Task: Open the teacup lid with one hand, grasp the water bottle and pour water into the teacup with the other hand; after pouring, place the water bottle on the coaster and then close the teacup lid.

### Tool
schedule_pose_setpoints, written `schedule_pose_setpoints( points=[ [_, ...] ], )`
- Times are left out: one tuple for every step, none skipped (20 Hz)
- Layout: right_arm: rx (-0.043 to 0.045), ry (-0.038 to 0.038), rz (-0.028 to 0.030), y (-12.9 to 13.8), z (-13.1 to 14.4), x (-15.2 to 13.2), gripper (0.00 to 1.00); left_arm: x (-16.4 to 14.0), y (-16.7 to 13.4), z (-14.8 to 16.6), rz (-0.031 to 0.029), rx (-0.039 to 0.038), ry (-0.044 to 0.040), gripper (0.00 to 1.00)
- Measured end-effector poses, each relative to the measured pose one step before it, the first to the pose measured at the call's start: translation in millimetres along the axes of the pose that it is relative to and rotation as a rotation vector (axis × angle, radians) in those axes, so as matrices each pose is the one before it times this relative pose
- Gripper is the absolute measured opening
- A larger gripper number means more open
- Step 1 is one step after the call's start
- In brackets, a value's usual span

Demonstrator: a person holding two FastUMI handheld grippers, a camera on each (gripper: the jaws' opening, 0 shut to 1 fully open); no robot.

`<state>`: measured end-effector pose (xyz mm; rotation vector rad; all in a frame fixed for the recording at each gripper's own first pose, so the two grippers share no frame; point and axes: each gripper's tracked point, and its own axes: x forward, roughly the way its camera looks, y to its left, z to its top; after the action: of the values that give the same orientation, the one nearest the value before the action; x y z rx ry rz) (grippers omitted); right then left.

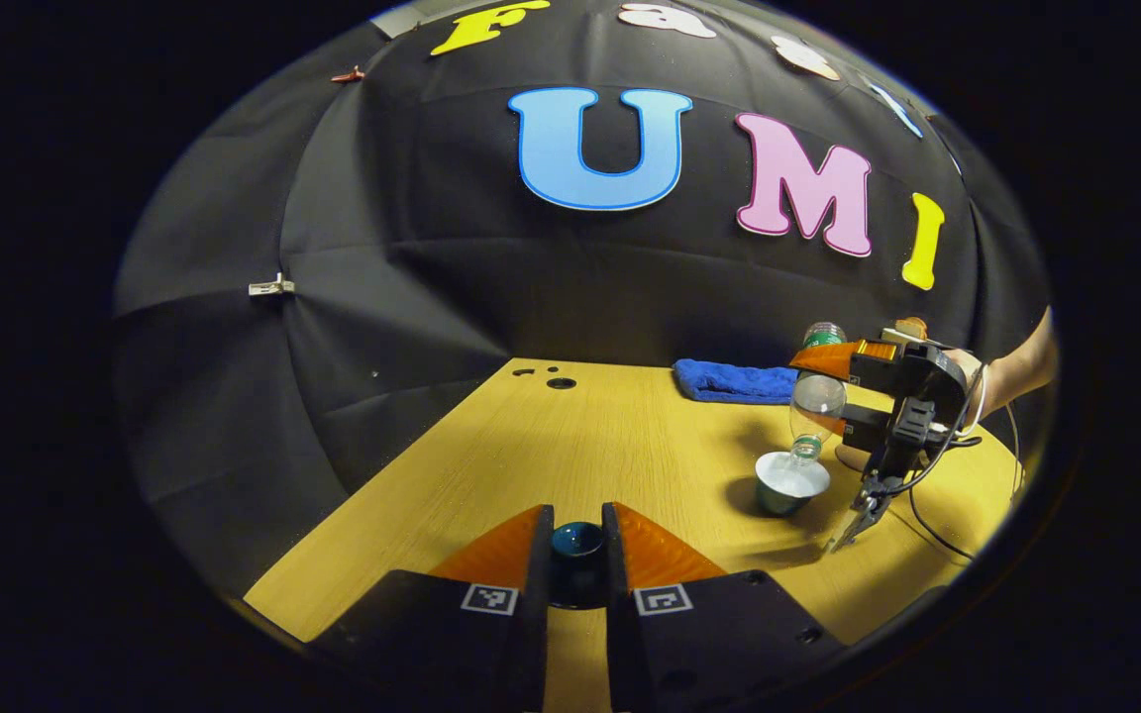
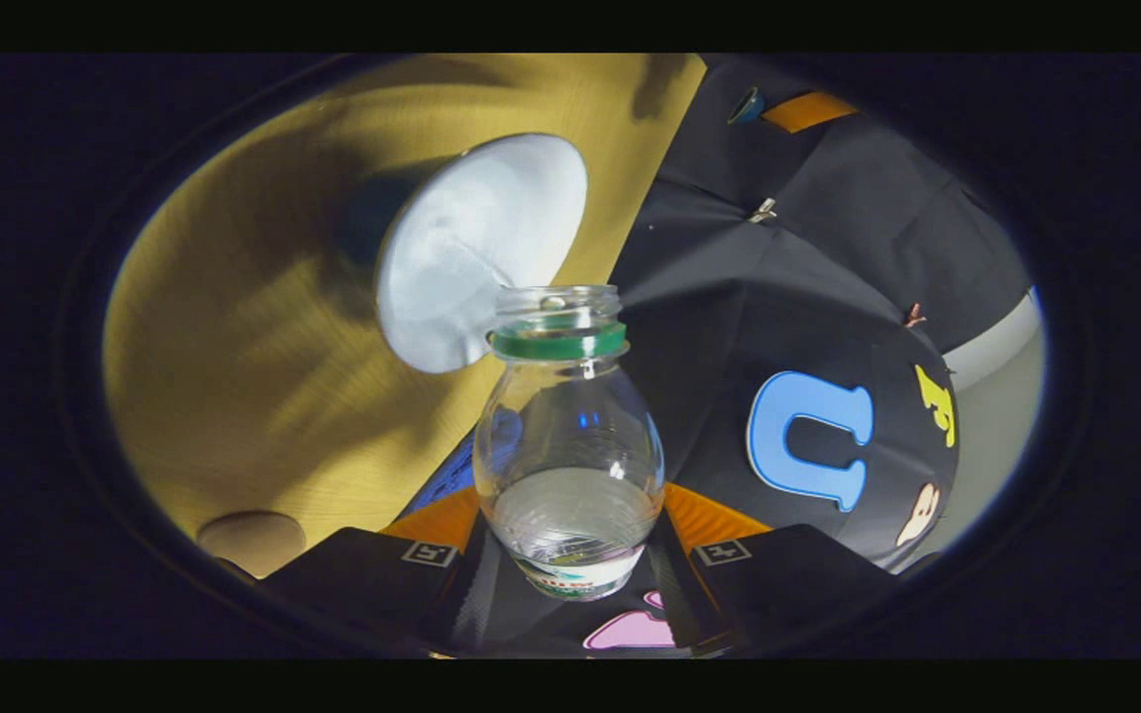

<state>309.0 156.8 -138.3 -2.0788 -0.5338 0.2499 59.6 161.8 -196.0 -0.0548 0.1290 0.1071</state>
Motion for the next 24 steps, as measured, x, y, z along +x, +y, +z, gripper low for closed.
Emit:
schedule_pose_setpoints(
  points=[
    [0.01739,0.00566,0.0069,1.54,1.3,-1.59,0.71,-0.17,-1.2,0.89,0.00155,-0.0021,-0.00308,0.29],
    [0.01383,0.0005,0.00137,-0.3,1.63,-2.73,0.71,0.38,-0.2,-0.14,0.00204,-0.00272,-0.00402,0.28],
    [0.01864,0.00636,-0.00088,-2.63,0.01,-2.45,0.71,-0.7,-0.87,1.8,0.00204,-0.0023,-0.00347,0.28],
    [0.03804,0.01949,0.0122,-0.45,-5.66,-2.38,0.71,0.22,-0.96,0.63,0.00291,-0.0023,-0.00341,0.28],
    [0.05541,0.02799,0.01613,1.47,-7.19,-2.14,0.71,-1.3,-0.74,1.63,0.00215,-0.00313,-0.00272,0.25],
    [0.06487,0.03504,0.01515,-1.32,-9.77,-2.93,0.71,-1.57,-2.25,-0.18,0.00203,-0.00454,-0.00177,0.28],
    [0.06826,0.0379,0.01164,-2.98,-8.92,-3.99,0.71,-1.08,-2.19,0.72,0.00114,-0.00531,-0.00066,0.28],
    [0.07222,0.03878,0.01241,-3.99,-9.48,-2.43,0.71,-1.17,-1.57,-0.63,0.00154,-0.00687,0.00128,0.28],
    [0.08184,0.04216,0.01563,-3.42,-10.18,-1.71,0.71,-1.9,-2.12,-0.8,0.00136,-0.00893,0.0031,0.28],
    [0.10434,0.04261,0.01919,-1.96,-8.66,-2.92,0.71,-2.14,-3.58,-1.7,0.00056,-0.00719,0.0019,0.25],
    [0.10963,0.04812,0.01172,-2.77,-10.42,-0.25,0.72,-1.9,-3.67,-0.88,0.00222,-0.00179,0.00268,0.28],
    [0.10496,0.04064,0.01502,-4.38,-7.79,1.44,0.72,-0.95,-4.53,-2.61,0.00142,0.00125,0.00761,0.28],
    [0.09612,0.04107,0.01135,-4.05,-10.66,2.51,0.72,-1.26,-3.49,-3.09,-0.00201,-0.00104,0.00941,0.25],
    [0.09343,0.0381,0.00977,-2.58,-7.98,3.39,0.72,-0.88,-4.3,0.49,-0.00627,-0.00398,0.00139,0.28],
    [0.1002,0.03066,0.01299,2.29,-2.1,8.02,0.72,0.11,-4.76,2.06,-0.00815,-0.0035,-0.00247,0.28],
    [0.11675,0.02713,0.02412,3.04,-3.13,5.78,0.72,1.97,-5.25,1.54,-0.00641,0.00135,-0.00073,0.28],
    [0.10984,0.02165,0.02412,3.81,-1.2,3.74,0.72,1.11,-2.72,1.5,-0.00441,0.00383,-0.00259,0.24],
    [0.09845,0.01815,0.01981,2.15,-2.64,-3.18,0.72,1.33,-4.22,3.92,-0.00466,0.00379,-0.00679,0.28],
    [0.1116,0.01924,0.03667,5.87,-1.85,1.06,0.72,1.71,-3.54,4.34,-0.00588,-0.0017,-0.0053,0.24],
    [0.10857,0.00927,0.02569,2.73,-1.74,2.08,0.69,2.05,-2.74,1.12,-0.00914,-0.01321,0.00268,0.29],
    [0.08266,-0.00093,0.00456,-1.46,-1.55,1.68,0.72,2.49,-3.09,3.47,-0.00782,-0.02163,-0.00335,0.28],
    [0.06626,-0.01292,0.00366,1.5,0.1,3.45,0.72,3.33,-4.15,6.07,-0.00726,-0.021,-0.00829,0.28],
    [0.04414,-0.02296,0.00824,0.67,2.31,2.08,0.72,1.56,-2.08,3.69,-0.00317,-0.01221,-0.0062,0.28],
    [0.03364,-0.02273,0.0068,1.11,2.49,1.07,0.72,2.46,-1.45,0.86,0.00139,-0.00022,-0.0052,0.24]
  ],
)
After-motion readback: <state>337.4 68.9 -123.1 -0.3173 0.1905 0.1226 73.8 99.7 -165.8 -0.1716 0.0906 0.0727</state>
